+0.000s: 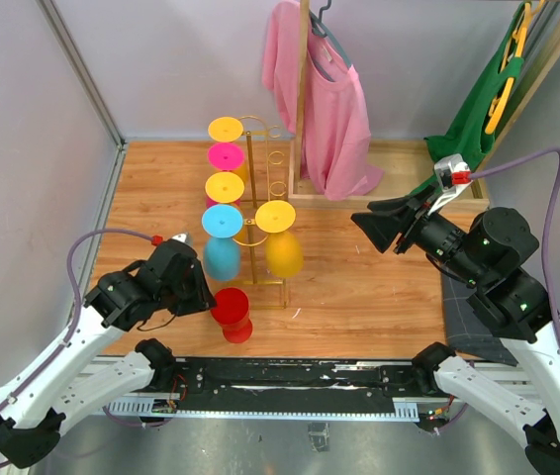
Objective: Place the wine glass upside down on the wine glass rack
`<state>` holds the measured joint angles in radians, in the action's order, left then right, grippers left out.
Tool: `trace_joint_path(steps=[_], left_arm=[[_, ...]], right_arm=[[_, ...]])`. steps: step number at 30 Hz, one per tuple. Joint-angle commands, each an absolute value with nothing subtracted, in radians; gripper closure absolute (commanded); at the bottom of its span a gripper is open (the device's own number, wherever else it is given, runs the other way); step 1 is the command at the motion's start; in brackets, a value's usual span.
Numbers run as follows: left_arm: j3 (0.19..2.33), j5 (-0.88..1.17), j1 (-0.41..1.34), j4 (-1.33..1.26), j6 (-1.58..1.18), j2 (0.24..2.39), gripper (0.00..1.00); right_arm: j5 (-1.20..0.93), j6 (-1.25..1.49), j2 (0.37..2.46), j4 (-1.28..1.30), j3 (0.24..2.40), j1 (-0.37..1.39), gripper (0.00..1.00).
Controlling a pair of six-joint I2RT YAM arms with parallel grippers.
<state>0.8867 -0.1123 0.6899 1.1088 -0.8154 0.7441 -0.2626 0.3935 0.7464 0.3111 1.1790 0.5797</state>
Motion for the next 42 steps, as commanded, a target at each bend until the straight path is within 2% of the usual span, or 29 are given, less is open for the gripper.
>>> trace_joint_path(steps=[1, 13, 19, 24, 31, 42], left_arm=[[0.866, -0.115, 0.696, 1.098, -0.805, 0.734, 0.65], [0.834, -0.118, 0.696, 1.099, -0.825, 0.704, 0.76], [0.833, -0.12, 0.696, 1.099, -0.826, 0.695, 0.93], [0.834, -0.114, 0.696, 1.098, -0.828, 0.69, 1.0], [0.865, -0.051, 0.696, 1.089, -0.793, 0.686, 1.0], [0.986, 0.19, 0.696, 1.036, -0.727, 0.67, 1.0]], right_arm=[[-0.262, 0.397, 0.741, 0.276, 1.168, 0.568, 0.48], [-0.258, 0.4, 0.741, 0.271, 1.165, 0.568, 0.48], [-0.258, 0.403, 0.737, 0.271, 1.165, 0.567, 0.48], [-0.258, 0.404, 0.735, 0.271, 1.165, 0.568, 0.48], [-0.255, 0.407, 0.732, 0.271, 1.168, 0.567, 0.48], [-0.258, 0.404, 0.744, 0.272, 1.184, 0.567, 0.48]])
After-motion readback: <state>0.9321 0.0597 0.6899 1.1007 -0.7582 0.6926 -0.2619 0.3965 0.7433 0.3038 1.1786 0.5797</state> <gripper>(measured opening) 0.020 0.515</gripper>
